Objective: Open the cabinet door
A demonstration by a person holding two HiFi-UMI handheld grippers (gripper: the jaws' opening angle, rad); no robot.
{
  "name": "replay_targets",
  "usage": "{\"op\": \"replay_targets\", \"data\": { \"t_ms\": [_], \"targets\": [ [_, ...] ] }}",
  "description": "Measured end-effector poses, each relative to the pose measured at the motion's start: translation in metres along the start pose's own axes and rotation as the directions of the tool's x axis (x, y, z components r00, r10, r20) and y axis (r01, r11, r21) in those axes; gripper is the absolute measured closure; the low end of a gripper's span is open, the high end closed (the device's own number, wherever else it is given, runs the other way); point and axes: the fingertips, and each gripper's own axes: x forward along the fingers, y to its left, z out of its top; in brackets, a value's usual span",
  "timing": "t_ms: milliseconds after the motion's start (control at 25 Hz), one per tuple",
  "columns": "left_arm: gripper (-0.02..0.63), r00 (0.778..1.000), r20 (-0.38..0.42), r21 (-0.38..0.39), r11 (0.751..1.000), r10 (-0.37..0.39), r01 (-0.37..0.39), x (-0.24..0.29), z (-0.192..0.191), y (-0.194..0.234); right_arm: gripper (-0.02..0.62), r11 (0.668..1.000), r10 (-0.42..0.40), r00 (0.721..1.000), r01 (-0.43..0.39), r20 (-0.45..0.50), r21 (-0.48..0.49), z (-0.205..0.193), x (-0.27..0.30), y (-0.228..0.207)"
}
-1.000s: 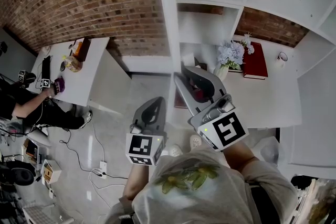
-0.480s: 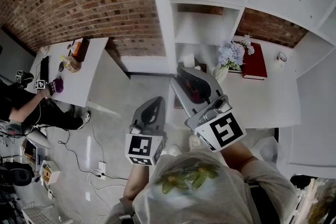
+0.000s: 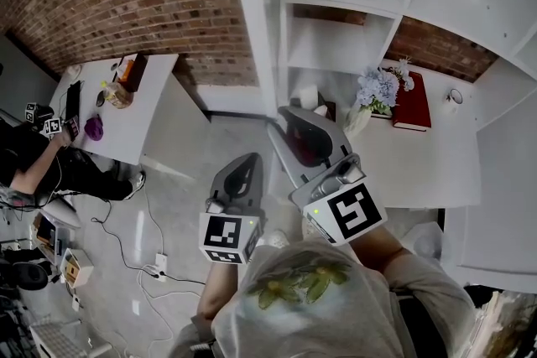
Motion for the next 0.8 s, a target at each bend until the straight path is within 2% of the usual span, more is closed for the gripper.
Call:
{"op": "replay_targets", "data": {
  "t_ms": [800],
  "targets": [
    [0.597, 1.0, 0.009, -0.016, 1.0, 0.027, -0.027, -0.015, -0.002, 0.018, 0.52, 0.999, 0.044, 0.999, -0.043, -0.015, 0.027, -0.005, 0.028, 0.021]
  ]
}}
